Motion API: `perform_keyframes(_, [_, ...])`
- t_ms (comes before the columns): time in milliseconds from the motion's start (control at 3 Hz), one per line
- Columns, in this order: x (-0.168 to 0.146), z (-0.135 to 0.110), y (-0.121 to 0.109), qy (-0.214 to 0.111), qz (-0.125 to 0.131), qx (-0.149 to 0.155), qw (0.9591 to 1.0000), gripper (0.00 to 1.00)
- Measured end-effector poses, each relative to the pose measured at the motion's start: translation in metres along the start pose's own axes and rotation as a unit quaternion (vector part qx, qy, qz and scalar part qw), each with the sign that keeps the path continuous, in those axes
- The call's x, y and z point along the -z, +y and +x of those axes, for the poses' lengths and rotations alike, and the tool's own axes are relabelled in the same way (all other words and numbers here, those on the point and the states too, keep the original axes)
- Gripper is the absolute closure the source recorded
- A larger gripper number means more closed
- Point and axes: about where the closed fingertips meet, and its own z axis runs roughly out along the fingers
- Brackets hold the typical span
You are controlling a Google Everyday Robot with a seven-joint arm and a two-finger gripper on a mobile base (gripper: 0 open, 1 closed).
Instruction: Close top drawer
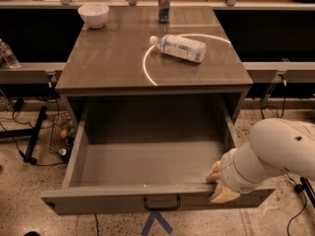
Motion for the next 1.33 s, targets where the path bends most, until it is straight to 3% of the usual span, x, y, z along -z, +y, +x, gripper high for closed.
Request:
perform_keyframes(333, [0.001, -0.003, -0.007, 0.0, 0.004, 0.001, 1.0, 1.0])
perform_keyframes(667, [0.006, -0.016, -0.034, 0.002, 0.019, 0.005, 0.9998, 1.0])
perform_keyframes(1333, [0.018, -0.015, -0.029, 0.003, 0.029, 0.004, 0.9996, 0.43])
